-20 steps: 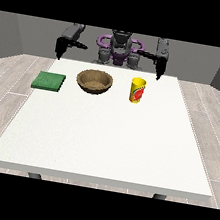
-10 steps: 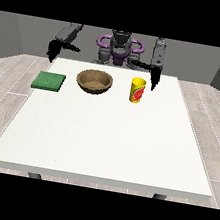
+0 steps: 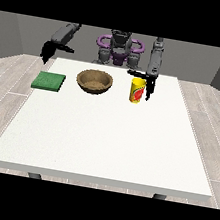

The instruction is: Pick the cup and pour the ball into the bowl, then pick the bowl and place it on the pad

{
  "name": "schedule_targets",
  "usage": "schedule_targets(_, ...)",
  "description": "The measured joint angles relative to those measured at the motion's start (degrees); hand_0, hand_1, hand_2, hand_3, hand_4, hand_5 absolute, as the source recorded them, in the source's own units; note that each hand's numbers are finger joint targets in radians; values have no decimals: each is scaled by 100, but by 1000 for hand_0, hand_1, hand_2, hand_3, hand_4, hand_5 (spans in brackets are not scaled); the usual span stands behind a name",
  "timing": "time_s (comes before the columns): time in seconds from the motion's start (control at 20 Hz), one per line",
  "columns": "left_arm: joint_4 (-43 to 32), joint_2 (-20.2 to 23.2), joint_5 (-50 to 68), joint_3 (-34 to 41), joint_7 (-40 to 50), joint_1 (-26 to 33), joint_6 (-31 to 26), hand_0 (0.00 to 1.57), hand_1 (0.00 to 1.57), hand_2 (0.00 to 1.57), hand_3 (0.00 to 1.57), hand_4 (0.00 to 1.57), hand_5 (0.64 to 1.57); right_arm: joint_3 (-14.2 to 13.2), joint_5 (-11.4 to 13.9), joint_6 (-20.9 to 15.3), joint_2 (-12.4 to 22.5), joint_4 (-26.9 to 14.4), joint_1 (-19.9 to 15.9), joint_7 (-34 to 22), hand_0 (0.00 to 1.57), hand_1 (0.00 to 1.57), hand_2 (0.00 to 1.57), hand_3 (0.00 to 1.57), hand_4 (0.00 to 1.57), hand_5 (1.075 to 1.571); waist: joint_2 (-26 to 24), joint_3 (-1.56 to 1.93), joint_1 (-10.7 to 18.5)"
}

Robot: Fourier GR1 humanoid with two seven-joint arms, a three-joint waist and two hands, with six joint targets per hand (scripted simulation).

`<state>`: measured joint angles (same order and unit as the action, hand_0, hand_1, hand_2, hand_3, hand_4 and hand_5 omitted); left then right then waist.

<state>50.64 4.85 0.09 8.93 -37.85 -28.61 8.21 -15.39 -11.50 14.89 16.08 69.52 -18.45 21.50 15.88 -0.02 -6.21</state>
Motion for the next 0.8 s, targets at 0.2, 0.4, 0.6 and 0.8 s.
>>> schedule_targets(0.2,-380,221,-201,107,-221,-111,329,1294,1294,1571,1571,805,1513,-43,-127,191,120,6,-67,-41,0,0,0,0,0,1563,87,2,-164)
schedule_targets(0.4,-626,382,-728,82,-364,-245,1235,1319,1319,1571,1571,855,1508,-31,-184,265,162,86,-193,-74,0,0,0,0,0,1558,269,7,-412)
schedule_targets(0.6,-741,365,-934,114,-466,-489,1797,1351,1351,1571,1571,881,1502,-212,-302,498,431,-62,-308,73,0,0,0,0,0,1556,427,28,-520)
schedule_targets(0.8,-857,316,-1319,-131,-27,-652,2186,1339,1339,1571,1571,975,1530,-367,-301,659,650,-544,-290,209,0,0,0,0,0,1557,186,19,-427)
